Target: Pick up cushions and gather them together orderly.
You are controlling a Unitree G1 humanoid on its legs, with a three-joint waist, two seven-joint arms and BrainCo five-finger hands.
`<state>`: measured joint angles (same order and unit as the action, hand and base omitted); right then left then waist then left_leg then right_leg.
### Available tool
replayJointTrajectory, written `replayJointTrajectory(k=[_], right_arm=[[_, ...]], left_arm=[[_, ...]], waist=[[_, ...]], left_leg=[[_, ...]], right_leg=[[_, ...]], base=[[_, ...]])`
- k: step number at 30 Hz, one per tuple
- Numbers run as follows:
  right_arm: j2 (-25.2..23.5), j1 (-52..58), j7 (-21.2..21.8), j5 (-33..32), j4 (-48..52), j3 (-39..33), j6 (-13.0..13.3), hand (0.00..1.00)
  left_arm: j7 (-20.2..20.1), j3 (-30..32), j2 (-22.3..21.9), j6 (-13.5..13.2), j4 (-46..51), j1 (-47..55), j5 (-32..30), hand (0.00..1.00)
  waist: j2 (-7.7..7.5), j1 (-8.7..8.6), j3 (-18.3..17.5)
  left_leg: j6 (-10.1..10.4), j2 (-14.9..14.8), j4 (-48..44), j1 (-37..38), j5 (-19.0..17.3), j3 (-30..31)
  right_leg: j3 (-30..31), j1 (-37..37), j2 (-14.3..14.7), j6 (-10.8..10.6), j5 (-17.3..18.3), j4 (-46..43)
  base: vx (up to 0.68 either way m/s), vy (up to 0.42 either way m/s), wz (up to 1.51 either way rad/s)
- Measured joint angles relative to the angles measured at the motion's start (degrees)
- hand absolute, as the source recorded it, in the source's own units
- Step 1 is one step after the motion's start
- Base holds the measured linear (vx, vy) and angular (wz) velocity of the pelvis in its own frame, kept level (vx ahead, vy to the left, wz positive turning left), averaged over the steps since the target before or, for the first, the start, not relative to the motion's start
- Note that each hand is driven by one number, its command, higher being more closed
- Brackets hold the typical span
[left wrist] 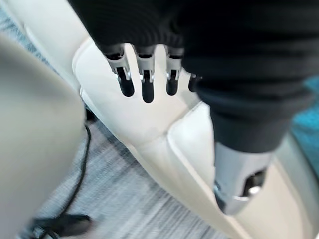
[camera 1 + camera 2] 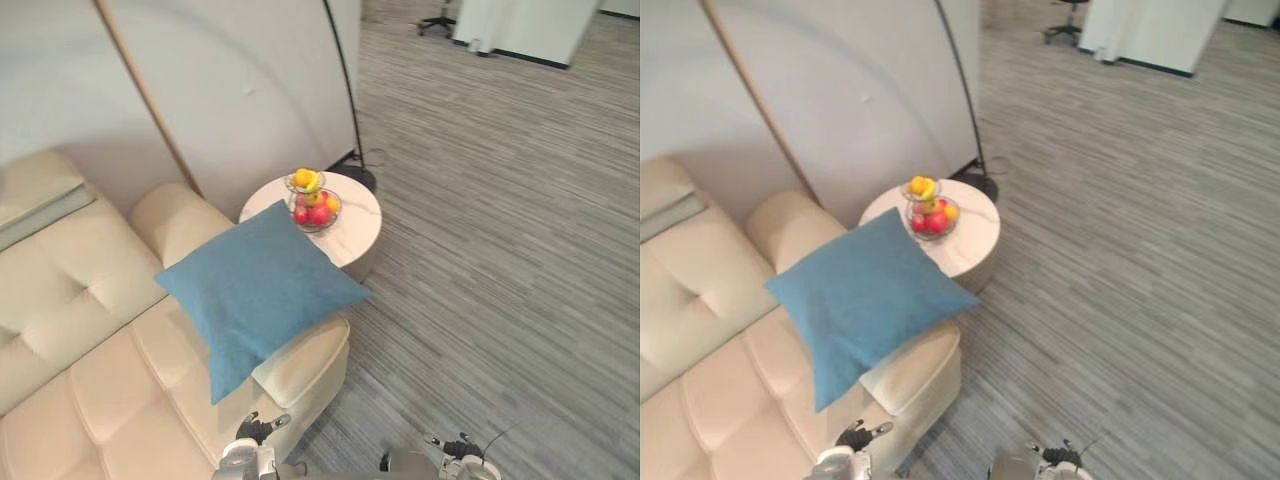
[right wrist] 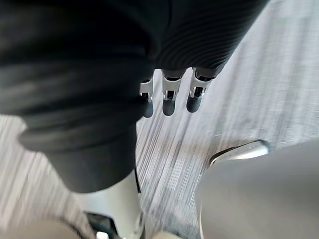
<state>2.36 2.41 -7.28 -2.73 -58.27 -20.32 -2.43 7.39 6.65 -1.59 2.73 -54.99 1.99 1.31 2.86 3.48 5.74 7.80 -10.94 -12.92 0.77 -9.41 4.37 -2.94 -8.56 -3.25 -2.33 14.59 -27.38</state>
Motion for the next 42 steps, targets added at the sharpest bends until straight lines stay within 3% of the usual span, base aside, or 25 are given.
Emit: replayJointTrajectory(k=[1, 3, 4, 6, 7, 8, 9, 10, 11, 15, 20, 24, 28, 32, 42], right_arm=[[-0.06, 0.56, -0.16, -0.1, 0.08, 0.29, 0.07, 0.0], [-0.18, 1.02, -0.6, -0.46, 0.04, -0.4, -0.07, 0.0], [-0.23, 1.15, -0.65, -0.87, 0.03, -0.5, -0.25, 0.0], [-0.39, 1.18, -0.64, -2.04, 0.09, -1.04, -0.27, 0.0], [-0.29, 1.07, -0.66, -2.08, 0.11, -1.21, -0.25, 0.0], [0.08, 1.12, -0.73, -2.3, 1.0, -1.57, -0.14, 0.0], [0.07, 1.21, -0.74, -2.3, 1.06, -1.71, -0.1, 0.0], [0.05, 1.41, -0.8, -2.4, 0.93, -1.96, -0.35, 0.0], [-0.66, 1.45, -0.72, -2.44, 0.92, -1.81, -0.38, 0.0], [-2.25, 1.86, -0.69, -2.41, 1.07, -1.76, -0.38, 0.0], [-1.58, 1.89, -0.95, -2.43, 1.31, -2.55, -0.37, 0.0], [4.23, 0.13, -1.98, -2.38, 6.73, -4.97, -0.43, 0.0], [12.01, -4.23, -2.86, -1.84, 16.83, -6.6, 0.16, 0.0], [15.54, -8.86, -2.88, -1.69, 20.87, -6.33, 0.35, 0.0], [23.07, -26.44, -2.82, -1.69, 21.6, 6.42, 0.41, 0.0]], left_arm=[[0.08, 0.3, -0.53, 0.06, 0.58, -0.23, 0.18, 0.0], [0.08, 0.02, -0.98, 0.17, 1.2, -0.82, 0.47, 0.0], [0.09, -0.59, -0.92, 0.15, 1.66, -0.76, 0.53, 0.0], [0.06, -3.28, -0.22, 0.13, 1.8, -0.44, 0.57, 0.0], [0.04, -3.74, -0.23, 0.15, 1.79, -0.6, 0.57, 0.0], [-0.02, -4.4, -0.8, 0.22, 1.39, -1.03, 0.56, 0.0], [-0.02, -4.41, -0.92, 0.26, 1.19, -1.05, 0.56, 0.0], [0.0, -4.52, -0.72, 0.26, 0.8, -1.11, 0.52, 0.0], [0.01, -5.43, 0.21, 0.25, 0.77, -1.27, 0.52, 0.0], [0.02, -5.49, 2.41, 0.28, 0.16, -0.76, 0.5, 0.0], [0.14, -5.35, 5.29, 0.44, -0.05, 0.04, 0.85, 0.0], [0.27, -3.0, 8.39, 0.42, 6.8, 0.55, 2.95, 0.0], [1.55, 1.9, 13.65, -0.71, 15.69, 0.7, 5.6, 0.0], [2.63, 3.76, 16.35, -1.16, 19.69, 0.6, 7.97, 0.0], [5.27, -0.81, 16.64, -2.06, 23.56, -10.83, 10.09, 0.0]], waist=[[-0.28, -0.79, -0.02], [-0.44, -0.22, 0.19], [-0.82, -0.05, 0.32], [-2.06, -0.14, -0.3], [-2.15, -0.15, -0.36], [-1.9, -0.41, -0.47], [-1.82, -0.48, -0.49], [-2.1, -0.56, -0.4], [-2.45, -0.45, -0.21], [-3.37, -0.5, -0.8], [-4.09, -0.37, -1.66], [-3.74, -0.5, -1.84], [-3.62, -0.72, -1.84], [-3.76, -0.69, -1.85], [-3.14, -0.55, -0.44]], left_leg=[[-0.4, -0.23, -4.2, -4.41, 1.27, -0.02], [-0.45, -1.49, -8.23, -7.86, 3.16, -3.64], [-0.6, -1.76, -7.78, -7.7, 4.08, -5.61], [-2.82, -1.57, -2.4, -6.34, 6.61, -11.83], [-3.07, -1.59, -1.18, -5.85, 6.74, -13.55], [-3.42, -0.85, 2.36, -5.44, 7.0, -21.28], [-3.48, -0.51, 3.42, -5.08, 7.15, -22.35], [-1.76, 0.94, 7.37, -4.12, 9.65, -22.69], [-3.13, 2.74, 11.27, -2.51, 11.11, -22.41], [-3.78, 5.65, 18.7, 1.37, 14.49, -21.38], [-4.11, 7.14, 19.21, 1.27, 14.37, -20.75], [-4.66, 8.41, 19.22, 0.21, 14.02, -19.31], [-4.94, 8.83, 18.89, -0.85, 13.64, -19.47], [-5.0, 8.82, 18.83, -1.11, 13.59, -19.35], [-5.0, 6.33, 18.67, -7.54, 13.91, -18.1]], right_leg=[[-3.86, 1.29, -0.86, 0.12, -0.07, 2.28], [-8.86, 4.0, -0.97, 1.35, -0.8, 4.41], [-10.18, 5.52, -1.04, 1.48, -0.88, 5.09], [-14.35, 7.42, -2.57, 1.5, -0.89, 7.13], [-15.09, 7.59, -2.89, 1.5, -0.9, 7.69], [-17.8, 8.05, -3.8, 1.51, -0.9, 9.26], [-18.14, 8.06, -3.9, 1.54, -0.91, 9.51], [-18.5, 8.12, -4.41, 1.52, -0.91, 9.75], [-18.17, 8.6, -5.02, 1.18, -1.08, 10.41], [-17.85, 10.63, -6.33, -0.84, -2.27, 13.39], [-16.48, 11.76, -6.69, -1.91, -2.98, 16.06], [-15.33, 11.63, -6.57, -2.07, -3.17, 17.97], [-14.17, 11.59, -6.06, -2.11, -4.85, 20.94], [-11.54, 11.77, -5.53, -1.74, -6.29, 22.8], [-9.62, 5.89, -3.06, -0.53, -10.22, 23.49]], base=[[0.04, -0.233, 1.35], [0.02, -0.18, 1.33], [-0.01, -0.164, 1.3], [-0.03, -0.098, 1.02], [-0.05, -0.021, 1.09], [-0.03, 0.008, 0.75], [-0.03, 0.067, 0.94], [-0.03, 0.106, 0.6], [-0.06, 0.165, 0.5], [-0.03, 0.148, 0.13], [0.0, 0.094, 0.09], [0.03, 0.043, 0.16], [0.1, 0.03, -0.03], [0.13, -0.001, -0.1], [0.06, -0.013, -0.02]])
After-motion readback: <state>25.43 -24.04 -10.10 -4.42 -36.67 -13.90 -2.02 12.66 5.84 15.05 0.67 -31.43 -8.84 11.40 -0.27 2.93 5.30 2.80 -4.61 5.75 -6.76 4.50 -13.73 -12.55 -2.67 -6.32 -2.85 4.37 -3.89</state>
